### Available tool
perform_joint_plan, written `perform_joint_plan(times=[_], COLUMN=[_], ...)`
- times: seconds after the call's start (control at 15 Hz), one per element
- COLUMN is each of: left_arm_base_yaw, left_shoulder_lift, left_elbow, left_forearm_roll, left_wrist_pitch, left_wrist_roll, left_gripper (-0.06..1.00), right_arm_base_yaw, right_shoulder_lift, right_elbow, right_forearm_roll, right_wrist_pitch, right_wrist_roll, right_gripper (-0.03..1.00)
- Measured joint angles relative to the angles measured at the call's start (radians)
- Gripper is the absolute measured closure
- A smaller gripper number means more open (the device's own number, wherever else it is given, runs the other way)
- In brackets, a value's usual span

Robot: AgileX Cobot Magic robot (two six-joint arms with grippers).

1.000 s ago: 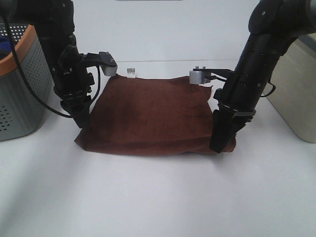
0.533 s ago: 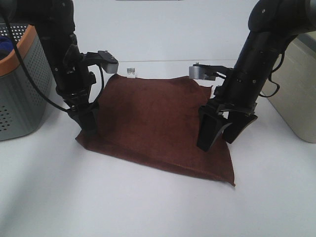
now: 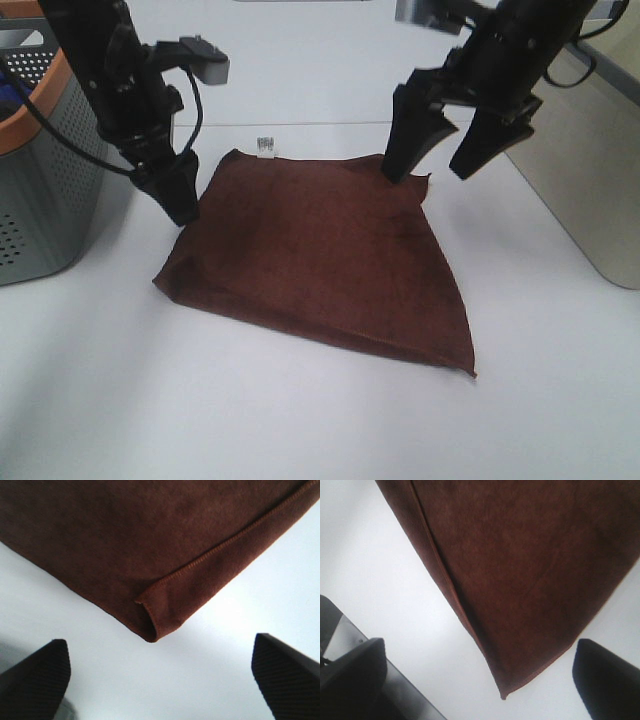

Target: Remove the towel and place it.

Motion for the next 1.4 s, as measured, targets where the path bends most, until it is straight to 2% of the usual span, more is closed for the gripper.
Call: perform_joint_plan(times=[0.13,0.33,0.53,0.6,0.73,0.87,0.93,1.07,1.33,1.4], left_arm_base_yaw=[0.000,0.000,0.021,0.060,0.146,0.263,0.323,0.433,0.462,0.462], left_shoulder_lift=[-0.061,-0.142,-0.193,-0.218,-0.253,-0.292,-0.321,-0.411,-0.723,-0.767], left_elbow=[-0.051,-0.161,-0.233,-0.234,-0.234,-0.219,-0.190,-0.095,0.194,0.227], left_forearm_roll=[0.012,0.062,0.221,0.274,0.280,0.252,0.223,0.183,0.193,0.193], left_wrist_pitch=[0.001,0.000,0.002,0.005,0.006,0.006,0.006,0.006,0.007,0.007], left_wrist_roll=[-0.079,-0.271,-0.494,-0.559,-0.601,-0.622,-0.622,-0.613,-0.568,-0.569], left_gripper=[0.01,0.01,0.01,0.01,0.01,0.01,0.01,0.01,0.01,0.01], right_arm_base_yaw=[0.000,0.000,-0.028,-0.095,-0.214,-0.334,-0.371,-0.380,-0.380,-0.380], right_shoulder_lift=[-0.060,-0.138,-0.201,-0.225,-0.249,-0.281,-0.308,-0.405,-0.767,-0.811], right_elbow=[-0.081,-0.207,-0.267,-0.267,-0.267,-0.267,-0.264,-0.200,0.138,0.179], right_forearm_roll=[-0.025,-0.150,-0.295,-0.324,-0.341,-0.360,-0.385,-0.420,-0.420,-0.420], right_wrist_pitch=[0.002,0.005,0.007,0.007,0.007,0.008,0.008,0.008,0.008,0.008], right_wrist_roll=[0.083,0.228,0.367,0.398,0.408,0.400,0.380,0.332,0.350,0.355], right_gripper=[0.08,0.08,0.08,0.09,0.10,0.10,0.10,0.11,0.11,0.11])
